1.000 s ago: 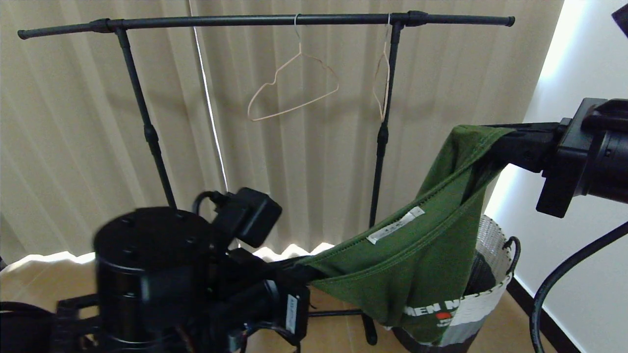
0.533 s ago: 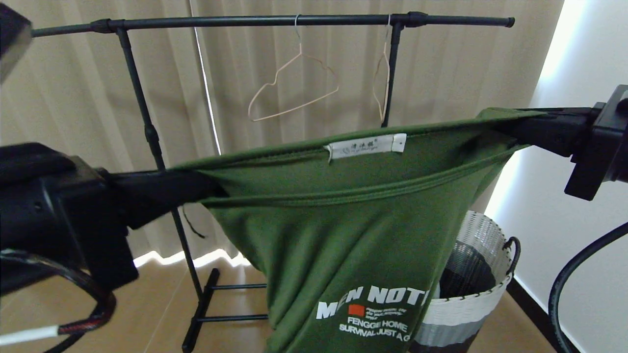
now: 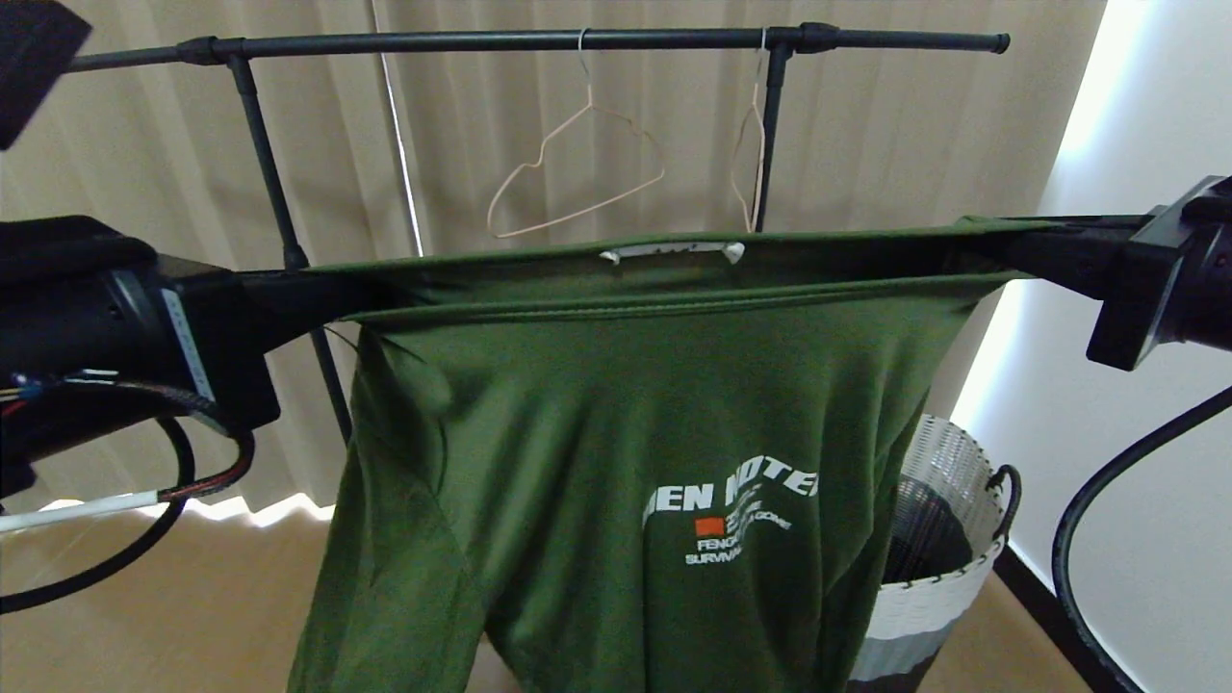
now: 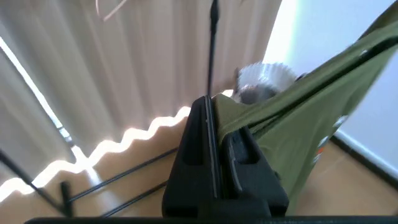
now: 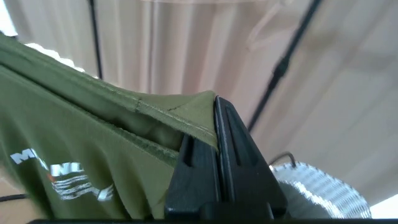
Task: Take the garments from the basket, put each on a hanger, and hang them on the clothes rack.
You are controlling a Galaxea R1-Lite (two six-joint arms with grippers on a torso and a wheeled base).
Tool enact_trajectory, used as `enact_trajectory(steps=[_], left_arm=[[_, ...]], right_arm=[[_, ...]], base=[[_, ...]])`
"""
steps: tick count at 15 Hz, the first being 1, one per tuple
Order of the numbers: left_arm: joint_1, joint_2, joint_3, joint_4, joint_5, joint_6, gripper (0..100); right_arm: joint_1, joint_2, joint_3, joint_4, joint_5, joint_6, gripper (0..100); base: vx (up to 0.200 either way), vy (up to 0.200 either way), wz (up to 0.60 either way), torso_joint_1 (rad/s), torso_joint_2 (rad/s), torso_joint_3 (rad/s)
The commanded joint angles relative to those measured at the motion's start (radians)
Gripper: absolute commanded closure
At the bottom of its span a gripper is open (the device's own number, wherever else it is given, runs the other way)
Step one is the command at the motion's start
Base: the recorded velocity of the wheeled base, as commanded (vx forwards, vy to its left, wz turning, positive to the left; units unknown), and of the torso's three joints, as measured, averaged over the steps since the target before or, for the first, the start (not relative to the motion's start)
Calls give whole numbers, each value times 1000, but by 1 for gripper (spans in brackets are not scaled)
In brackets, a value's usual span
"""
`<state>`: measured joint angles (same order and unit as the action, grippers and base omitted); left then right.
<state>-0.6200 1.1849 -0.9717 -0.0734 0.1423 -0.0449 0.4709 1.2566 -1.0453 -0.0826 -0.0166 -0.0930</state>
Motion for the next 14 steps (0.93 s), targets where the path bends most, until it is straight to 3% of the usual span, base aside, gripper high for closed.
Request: enact_trajectory(steps=[1,3,7,14], left_arm=[[6,45,-4,-31,8,3,100],[5,104,-58,-131,5,40,100],[-17,182,-163,-144,5,59,100],[-40,216,-137,-174,8,54,100]], right_arm=[[-18,4,13,-9,-8,1,100],[-18,17,31,-100,-8,-4,100],[-17,75,31,-229,-2,-2,100],[-12,98,31,-241,-2,-4,100]], base=[[0,0,0,0,0,0],[0,0,0,0,0,0],[0,0,0,0,0,0],[0,0,0,0,0,0]])
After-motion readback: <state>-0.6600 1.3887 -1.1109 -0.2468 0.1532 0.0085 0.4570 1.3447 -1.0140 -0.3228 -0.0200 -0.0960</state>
